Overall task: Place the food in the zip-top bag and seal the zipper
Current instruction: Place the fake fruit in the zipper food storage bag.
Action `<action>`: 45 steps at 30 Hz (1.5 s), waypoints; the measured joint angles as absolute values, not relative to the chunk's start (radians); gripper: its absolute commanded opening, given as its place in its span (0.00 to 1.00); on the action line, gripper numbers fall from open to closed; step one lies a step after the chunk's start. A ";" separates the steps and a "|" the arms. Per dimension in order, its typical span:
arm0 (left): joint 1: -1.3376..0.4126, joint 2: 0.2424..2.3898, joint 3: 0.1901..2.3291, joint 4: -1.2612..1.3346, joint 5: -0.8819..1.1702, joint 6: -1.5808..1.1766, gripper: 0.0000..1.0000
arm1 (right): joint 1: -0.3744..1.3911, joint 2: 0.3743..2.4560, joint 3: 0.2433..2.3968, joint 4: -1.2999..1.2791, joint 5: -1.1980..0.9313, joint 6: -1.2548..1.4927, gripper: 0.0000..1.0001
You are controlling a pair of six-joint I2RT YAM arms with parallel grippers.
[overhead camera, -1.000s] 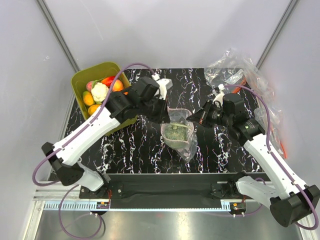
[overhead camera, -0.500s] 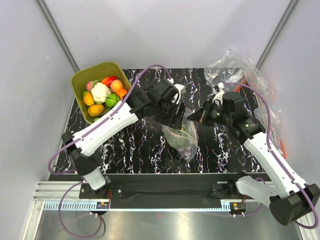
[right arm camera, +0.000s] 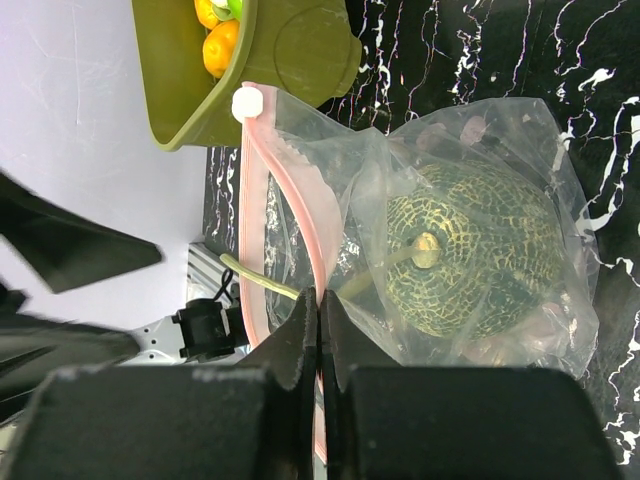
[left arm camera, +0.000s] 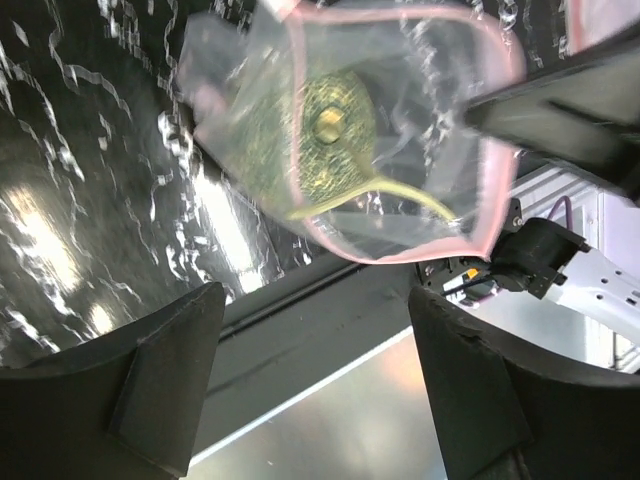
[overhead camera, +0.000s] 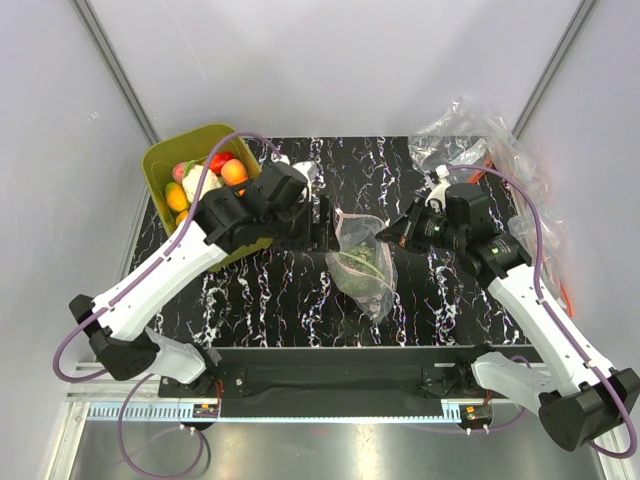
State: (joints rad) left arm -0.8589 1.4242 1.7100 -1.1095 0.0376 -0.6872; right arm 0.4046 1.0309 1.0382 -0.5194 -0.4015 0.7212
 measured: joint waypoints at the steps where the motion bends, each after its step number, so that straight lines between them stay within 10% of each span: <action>1: -0.851 1.408 1.667 -1.092 0.045 -0.707 0.77 | 0.405 1.031 1.038 -0.520 -0.401 0.720 0.00; 10: -0.801 1.484 1.619 -0.971 0.099 -0.772 0.73 | 0.405 1.031 1.040 -0.521 -0.402 0.702 0.00; 24: -0.800 1.620 1.686 -0.960 0.101 -0.748 0.01 | 0.405 1.031 1.091 -0.581 -0.378 0.668 0.00; 36: -0.776 1.757 2.228 -1.277 0.036 -0.630 0.00 | 0.405 1.182 1.386 -0.844 -0.218 0.524 0.00; 45: -0.751 1.714 2.078 -1.315 0.126 -0.625 0.00 | 0.405 1.295 1.617 -1.037 -0.151 0.432 0.00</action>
State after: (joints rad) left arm -0.7506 1.7138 2.0785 -1.3151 0.1261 -0.6254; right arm 0.4046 1.2949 1.6169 -1.0370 -0.1509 0.4324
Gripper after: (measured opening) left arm 0.012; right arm 0.011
